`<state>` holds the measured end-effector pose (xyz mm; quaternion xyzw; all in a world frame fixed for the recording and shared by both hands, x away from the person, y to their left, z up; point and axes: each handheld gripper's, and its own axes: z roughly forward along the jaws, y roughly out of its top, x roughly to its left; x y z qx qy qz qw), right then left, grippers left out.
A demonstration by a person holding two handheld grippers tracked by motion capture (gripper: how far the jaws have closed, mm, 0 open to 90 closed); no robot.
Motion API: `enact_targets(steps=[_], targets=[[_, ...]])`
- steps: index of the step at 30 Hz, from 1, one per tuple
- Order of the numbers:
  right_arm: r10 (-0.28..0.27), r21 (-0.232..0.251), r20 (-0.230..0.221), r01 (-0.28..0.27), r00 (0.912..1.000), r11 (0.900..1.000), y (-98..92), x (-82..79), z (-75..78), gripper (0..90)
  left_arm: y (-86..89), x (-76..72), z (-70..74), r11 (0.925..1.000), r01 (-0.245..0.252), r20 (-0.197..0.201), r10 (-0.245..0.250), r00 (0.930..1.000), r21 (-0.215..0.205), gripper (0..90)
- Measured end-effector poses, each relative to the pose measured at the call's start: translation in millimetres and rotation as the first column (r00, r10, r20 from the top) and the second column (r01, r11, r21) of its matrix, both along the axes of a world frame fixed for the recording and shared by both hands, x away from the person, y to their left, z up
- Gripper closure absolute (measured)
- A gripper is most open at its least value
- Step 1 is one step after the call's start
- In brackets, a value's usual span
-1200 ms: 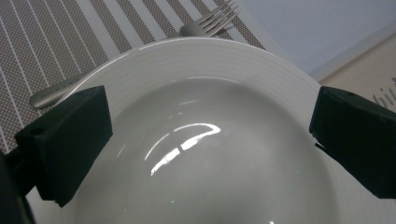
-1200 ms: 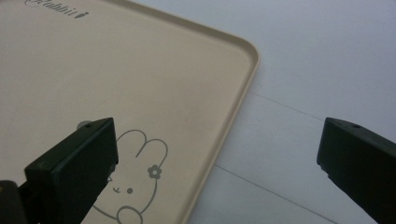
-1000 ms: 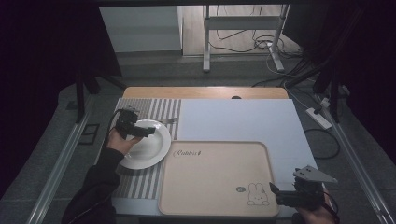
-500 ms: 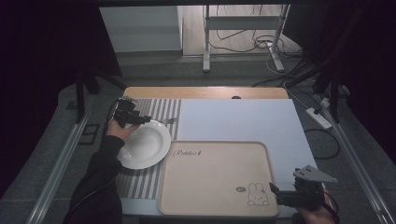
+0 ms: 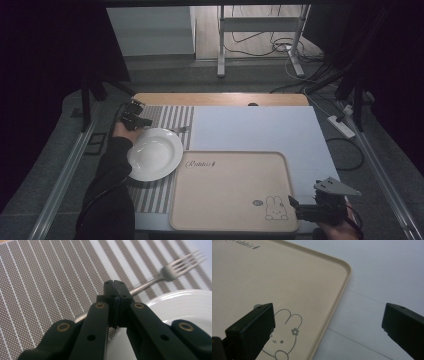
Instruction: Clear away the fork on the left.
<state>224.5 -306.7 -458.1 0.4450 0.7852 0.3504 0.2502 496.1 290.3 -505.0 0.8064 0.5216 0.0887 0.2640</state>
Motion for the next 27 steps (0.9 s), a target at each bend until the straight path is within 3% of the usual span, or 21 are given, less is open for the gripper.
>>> enact_targets(steps=[3, 7, 8, 13, 25, 27], targets=[[0.001, -0.001, -0.001, -0.001, 1.0, 1.0, -0.1, -0.1, 0.1, 0.0, -0.6, 4.9, -4.8, 1.0, -0.002, -0.02, 0.002, 0.9998, 0.009, 89.0], [0.002, 0.002, 0.001, -0.002, 1.0, 1.0, -0.3, -0.1, 0.0, 0.0, -1.8, 13.7, -15.2, 0.9976, -0.018, -0.066, 0.022, 0.9976, 0.067, 88.9], [0.002, 0.002, 0.001, -0.002, 1.0, 1.0, -0.3, -0.1, 0.0, 0.0, -0.3, 16.9, -15.9, 0.9975, -0.027, -0.086, 0.032, 0.9957, 0.065, 88.9], [0.007, -0.001, 0.0, -0.007, 1.0, 1.0, -0.2, -0.3, 0.1, 0.0, 0.3, 17.7, -15.6, 0.9974, -0.023, -0.094, 0.03, 0.9951, 0.069, 89.0], [0.009, -0.009, 0.0, -0.009, 1.0, 1.0, 1.1, -0.6, -0.2, 0.0, 5.6, 4.9, -13.8, 0.9978, 0.037, -0.144, -0.029, 0.9891, 0.055, 89.0], [0.008, -0.009, 0.0, -0.008, 1.0, 1.0, 1.1, -0.6, -0.2, 0.0, 6.1, 4.3, -13.9, 0.9984, 0.028, -0.15, -0.021, 0.9885, 0.048, 89.1]])
